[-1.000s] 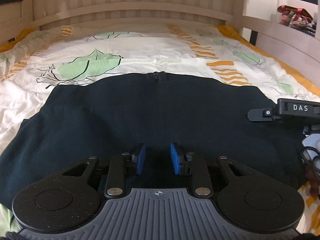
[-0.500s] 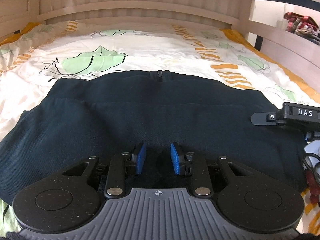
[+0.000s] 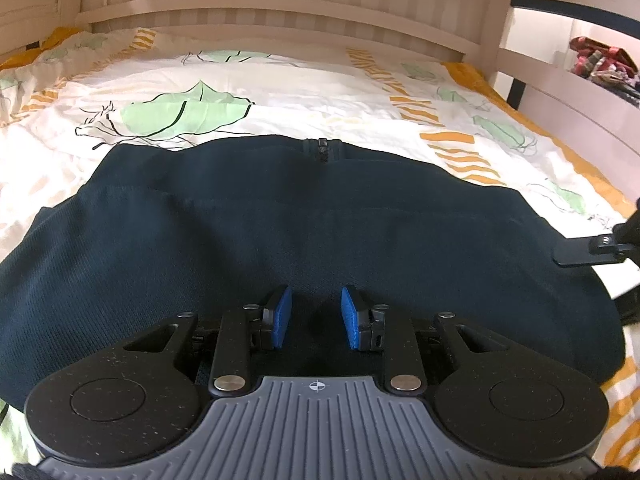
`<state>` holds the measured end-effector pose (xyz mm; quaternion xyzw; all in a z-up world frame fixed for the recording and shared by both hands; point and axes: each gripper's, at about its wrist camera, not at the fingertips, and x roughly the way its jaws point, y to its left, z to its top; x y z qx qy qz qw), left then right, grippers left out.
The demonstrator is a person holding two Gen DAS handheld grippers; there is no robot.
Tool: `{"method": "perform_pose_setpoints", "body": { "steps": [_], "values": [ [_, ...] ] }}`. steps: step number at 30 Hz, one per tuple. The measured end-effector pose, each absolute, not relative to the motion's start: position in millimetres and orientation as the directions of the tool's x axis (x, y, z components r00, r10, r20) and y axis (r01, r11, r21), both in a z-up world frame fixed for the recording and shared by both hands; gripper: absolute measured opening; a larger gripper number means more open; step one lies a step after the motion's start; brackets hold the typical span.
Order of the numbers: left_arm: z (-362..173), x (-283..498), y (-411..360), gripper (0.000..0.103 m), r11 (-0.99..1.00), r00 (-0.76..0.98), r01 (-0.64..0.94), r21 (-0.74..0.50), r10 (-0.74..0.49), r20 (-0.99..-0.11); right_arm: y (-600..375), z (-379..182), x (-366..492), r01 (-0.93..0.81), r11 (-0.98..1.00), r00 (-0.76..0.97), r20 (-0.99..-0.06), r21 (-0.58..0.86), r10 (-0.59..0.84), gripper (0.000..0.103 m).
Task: Fold large clothes
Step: 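Close the right tool on the folded hoodie and lift it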
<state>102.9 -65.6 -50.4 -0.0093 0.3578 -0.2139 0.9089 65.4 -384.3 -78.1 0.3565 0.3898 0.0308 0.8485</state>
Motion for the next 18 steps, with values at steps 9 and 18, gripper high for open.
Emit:
{"method": "perform_pose_setpoints", "body": {
  "steps": [9, 18],
  "values": [
    [-46.6, 102.9, -63.5, 0.028, 0.905, 0.649, 0.388, -0.176, -0.403, -0.645, -376.7, -73.3, 60.7, 0.275, 0.787, 0.671, -0.697, 0.553, 0.255, 0.046],
    [-35.5, 79.9, -45.3, 0.027, 0.899, 0.669, 0.397, -0.185, -0.421, -0.612, -372.2, -43.8, 48.9, 0.213, 0.789, 0.719, -0.639, 0.577, 0.273, 0.027]
  ]
}}
